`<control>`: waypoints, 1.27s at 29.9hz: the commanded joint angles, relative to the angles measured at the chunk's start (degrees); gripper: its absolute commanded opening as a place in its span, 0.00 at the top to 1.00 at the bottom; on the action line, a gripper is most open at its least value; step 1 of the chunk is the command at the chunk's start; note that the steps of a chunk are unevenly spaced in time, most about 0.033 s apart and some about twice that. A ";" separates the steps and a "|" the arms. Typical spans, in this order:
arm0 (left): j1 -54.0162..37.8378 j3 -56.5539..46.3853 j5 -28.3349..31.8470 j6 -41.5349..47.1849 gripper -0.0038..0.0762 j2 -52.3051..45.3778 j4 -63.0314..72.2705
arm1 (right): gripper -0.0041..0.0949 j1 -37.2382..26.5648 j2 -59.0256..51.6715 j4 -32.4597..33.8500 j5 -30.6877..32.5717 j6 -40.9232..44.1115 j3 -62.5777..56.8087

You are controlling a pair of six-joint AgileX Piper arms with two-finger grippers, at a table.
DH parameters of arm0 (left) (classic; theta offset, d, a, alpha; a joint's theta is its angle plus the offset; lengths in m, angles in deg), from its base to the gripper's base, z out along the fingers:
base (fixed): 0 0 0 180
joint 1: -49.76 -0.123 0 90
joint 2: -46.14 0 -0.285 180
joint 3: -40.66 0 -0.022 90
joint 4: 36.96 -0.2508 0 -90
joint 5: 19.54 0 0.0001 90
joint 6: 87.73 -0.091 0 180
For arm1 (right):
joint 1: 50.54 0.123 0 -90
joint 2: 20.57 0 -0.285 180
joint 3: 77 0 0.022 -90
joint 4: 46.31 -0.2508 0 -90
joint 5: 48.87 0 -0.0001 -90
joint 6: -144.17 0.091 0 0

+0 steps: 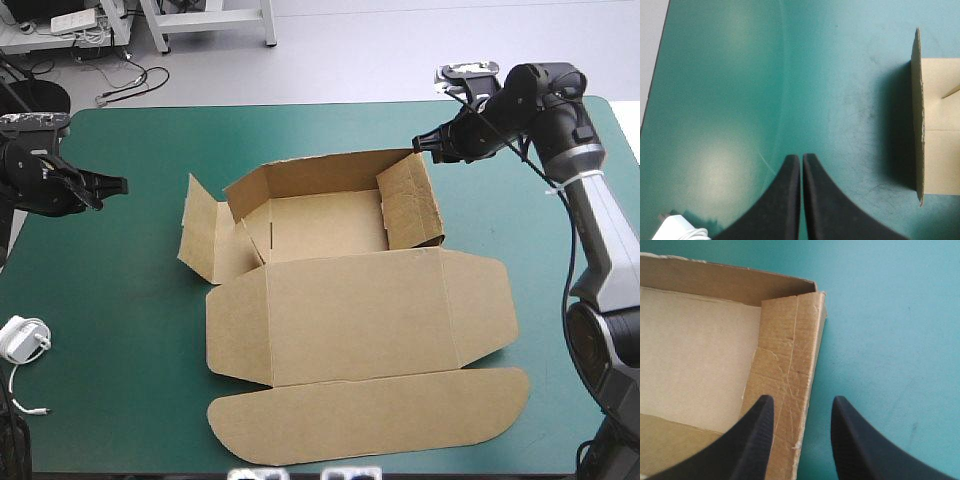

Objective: Fold the box

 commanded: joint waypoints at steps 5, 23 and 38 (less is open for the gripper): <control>-0.06 1.48 1.64 0.18 0.95 -1.56 0.24 | 0.59 -0.30 5.23 -1.78 -0.51 -0.29 0.86; -1.40 1.48 3.26 -0.75 0.95 -1.49 5.45 | 0.97 -0.30 13.10 -8.24 -0.42 -4.17 0.97; -15.39 1.48 1.77 -16.05 0.95 5.15 41.40 | 0.97 -9.91 -3.85 -18.47 -0.42 -5.93 0.97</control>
